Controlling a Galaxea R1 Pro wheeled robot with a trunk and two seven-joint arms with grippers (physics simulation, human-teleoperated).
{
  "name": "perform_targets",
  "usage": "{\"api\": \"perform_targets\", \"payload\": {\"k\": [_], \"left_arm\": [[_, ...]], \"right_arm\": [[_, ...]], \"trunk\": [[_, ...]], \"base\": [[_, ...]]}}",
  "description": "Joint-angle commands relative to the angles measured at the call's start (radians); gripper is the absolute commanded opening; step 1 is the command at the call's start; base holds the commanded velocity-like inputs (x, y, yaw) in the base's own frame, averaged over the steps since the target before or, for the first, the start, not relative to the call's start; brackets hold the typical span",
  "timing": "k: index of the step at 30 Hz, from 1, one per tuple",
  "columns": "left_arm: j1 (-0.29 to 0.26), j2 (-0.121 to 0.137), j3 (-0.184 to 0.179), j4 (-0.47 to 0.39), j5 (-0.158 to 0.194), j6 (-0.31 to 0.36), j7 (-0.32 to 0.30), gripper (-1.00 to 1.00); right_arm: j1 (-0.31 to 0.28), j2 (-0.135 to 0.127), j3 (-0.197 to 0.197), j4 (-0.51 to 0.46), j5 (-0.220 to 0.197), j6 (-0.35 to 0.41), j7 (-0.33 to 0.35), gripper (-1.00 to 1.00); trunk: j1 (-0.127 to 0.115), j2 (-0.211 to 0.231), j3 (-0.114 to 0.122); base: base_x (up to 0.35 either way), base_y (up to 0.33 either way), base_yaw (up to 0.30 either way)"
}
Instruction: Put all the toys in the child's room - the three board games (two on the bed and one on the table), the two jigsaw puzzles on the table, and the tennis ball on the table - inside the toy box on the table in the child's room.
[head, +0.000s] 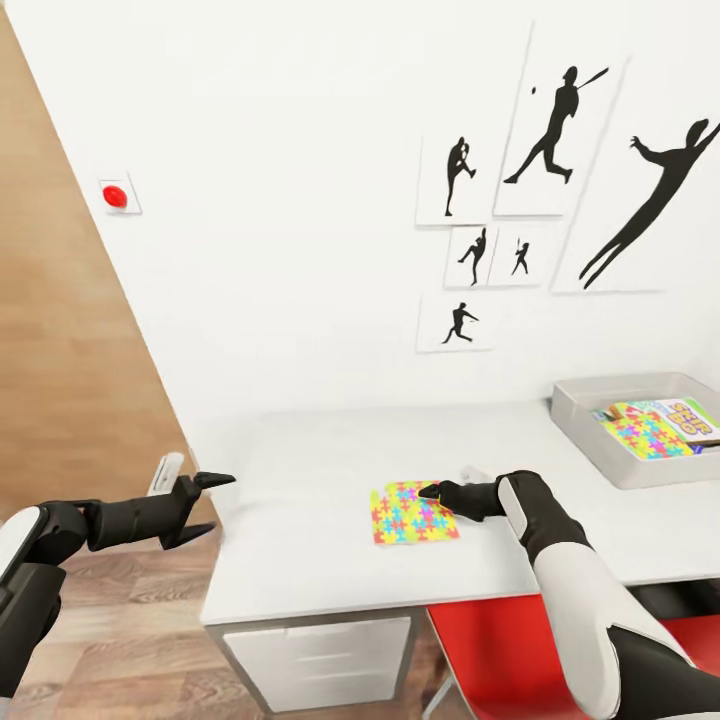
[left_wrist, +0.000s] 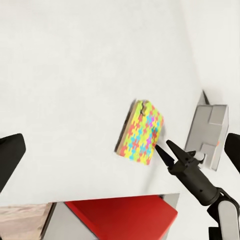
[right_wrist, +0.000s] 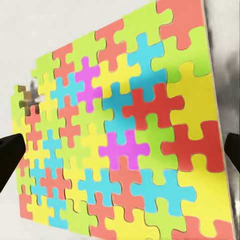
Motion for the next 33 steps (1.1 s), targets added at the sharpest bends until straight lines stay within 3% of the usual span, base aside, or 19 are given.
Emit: {"api": "perform_targets", "payload": {"k": [1,15,21,33], "left_arm": [[-0.001,0.000,0.001,0.000,0.010,0.002,0.010,1.00],[-0.001,-0.001,-0.003,-0.038,0.007,0.002,0.010,1.00],[0.000,0.000,-0.003,-0.039,0.006,0.002,0.011,1.00],[0.001,0.000,-0.002,-0.032,0.004,0.002,0.012,1.00]], "right_arm": [[-0.001,0.001,-0.007,-0.001,0.003,0.006,0.003,1.00],[0.000,0.001,-0.007,-0.006,-0.007,0.007,0.006,1.00],[0.000,-0.001,-0.007,-0.010,-0.020,0.008,0.006,1.00],[0.005,-0.004,-0.007,-0.011,-0.023,0.008,0.006,1.00]], "trunk": [[0.000,-0.001,-0.001],[0.000,-0.001,-0.001],[0.000,-0.001,-0.001],[0.000,-0.001,-0.001]], "base": [[0.000,0.306,0.012],[0.070,0.281,0.002],[0.269,0.052,0.000],[0.030,0.003,0.000]]}}
